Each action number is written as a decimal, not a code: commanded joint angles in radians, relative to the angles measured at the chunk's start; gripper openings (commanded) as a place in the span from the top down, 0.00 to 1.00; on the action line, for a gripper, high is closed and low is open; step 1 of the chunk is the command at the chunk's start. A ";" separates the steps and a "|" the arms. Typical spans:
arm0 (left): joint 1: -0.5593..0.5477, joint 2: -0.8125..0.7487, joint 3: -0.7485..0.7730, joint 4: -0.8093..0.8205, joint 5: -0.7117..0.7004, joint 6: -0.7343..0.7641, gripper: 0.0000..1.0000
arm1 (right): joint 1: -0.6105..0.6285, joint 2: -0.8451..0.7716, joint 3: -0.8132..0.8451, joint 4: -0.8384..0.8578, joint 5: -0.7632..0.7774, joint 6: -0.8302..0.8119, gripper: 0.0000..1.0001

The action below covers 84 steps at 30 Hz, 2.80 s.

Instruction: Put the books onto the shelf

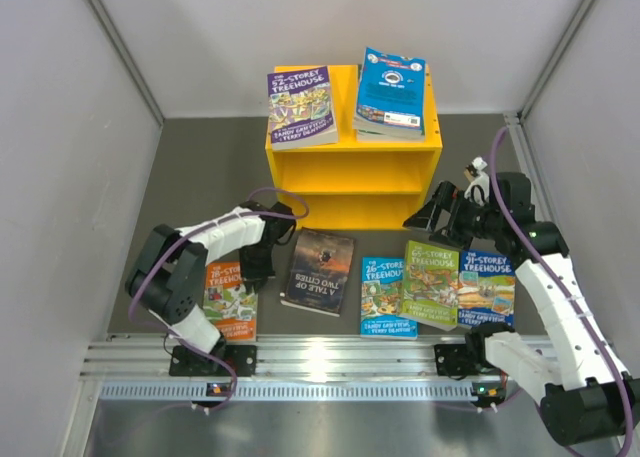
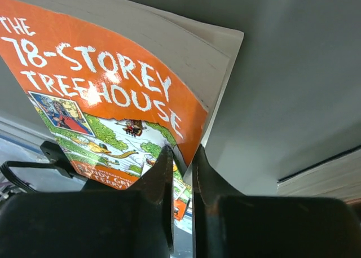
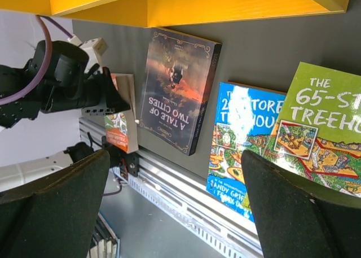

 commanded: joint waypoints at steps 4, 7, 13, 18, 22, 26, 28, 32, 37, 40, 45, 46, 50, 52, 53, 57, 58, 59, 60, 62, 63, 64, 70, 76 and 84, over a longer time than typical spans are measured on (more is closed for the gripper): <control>0.005 -0.146 0.003 0.110 0.015 0.038 1.00 | 0.008 0.009 0.027 0.005 0.006 -0.025 0.00; 0.005 -0.267 0.116 0.010 -0.023 0.038 1.00 | 0.010 0.012 0.035 0.010 0.003 -0.026 0.00; 0.005 -0.435 0.356 -0.114 -0.141 0.047 1.00 | 0.010 0.017 0.026 0.041 -0.020 -0.011 0.00; 0.005 -0.486 0.534 -0.234 -0.206 0.028 1.00 | 0.010 0.026 0.023 0.081 -0.043 0.006 0.00; 0.005 -0.530 0.623 -0.259 -0.218 0.028 1.00 | 0.008 0.032 0.017 0.105 -0.064 0.024 0.00; 0.005 -0.607 0.651 -0.193 -0.181 0.061 1.00 | 0.011 0.036 0.014 0.142 -0.103 0.036 0.00; 0.005 -0.644 0.657 -0.161 -0.157 0.081 1.00 | 0.014 0.032 0.012 0.182 -0.141 0.047 0.00; 0.005 -0.679 0.733 -0.099 -0.096 0.123 1.00 | 0.025 0.033 0.027 0.190 -0.149 0.055 0.00; 0.005 -0.629 0.906 -0.081 -0.063 0.209 1.00 | 0.030 0.035 0.024 0.191 -0.150 0.058 0.00; 0.005 -0.563 1.041 -0.098 -0.062 0.255 1.00 | 0.031 0.026 0.018 0.189 -0.149 0.058 0.00; 0.005 -0.442 1.250 -0.053 -0.040 0.314 1.00 | 0.031 0.009 0.009 0.185 -0.149 0.061 0.00; 0.005 -0.423 1.307 -0.036 -0.034 0.321 1.00 | 0.031 0.006 0.004 0.186 -0.147 0.062 0.00; 0.005 -0.333 1.417 0.054 0.010 0.343 1.00 | 0.031 -0.009 -0.005 0.185 -0.143 0.064 0.00; 0.005 -0.285 1.436 0.126 0.043 0.341 1.00 | 0.031 -0.017 -0.015 0.185 -0.138 0.067 0.00; 0.005 -0.264 1.428 0.158 0.053 0.335 1.00 | 0.031 -0.023 -0.020 0.183 -0.137 0.069 0.00; 0.005 -0.202 1.413 0.298 0.075 0.321 1.00 | 0.031 -0.046 -0.042 0.182 -0.127 0.073 0.00; 0.005 -0.184 1.419 0.335 0.064 0.317 1.00 | 0.031 -0.052 -0.046 0.180 -0.124 0.073 0.00; 0.005 -0.137 1.437 0.382 0.060 0.309 1.00 | 0.031 -0.065 -0.052 0.180 -0.120 0.075 0.00; 0.005 -0.104 1.495 0.398 0.058 0.311 1.00 | 0.031 -0.068 -0.068 0.182 -0.118 0.079 0.00; 0.005 -0.015 1.555 0.412 0.047 0.305 1.00 | 0.031 -0.069 -0.075 0.180 -0.121 0.082 0.00; 0.005 0.006 1.580 0.419 0.037 0.302 1.00 | 0.031 -0.075 -0.078 0.180 -0.120 0.081 0.00; 0.005 0.020 1.577 0.430 0.015 0.298 1.00 | 0.031 -0.076 -0.078 0.179 -0.117 0.082 0.00; 0.003 0.080 1.556 0.487 -0.082 0.294 1.00 | 0.030 -0.121 -0.095 0.154 -0.092 0.082 0.00; -0.014 0.103 1.534 0.502 -0.117 0.286 1.00 | 0.030 -0.138 -0.108 0.140 -0.080 0.082 0.00; -0.078 0.128 1.487 0.564 -0.239 0.341 1.00 | 0.030 -0.123 -0.088 0.134 -0.077 0.069 0.00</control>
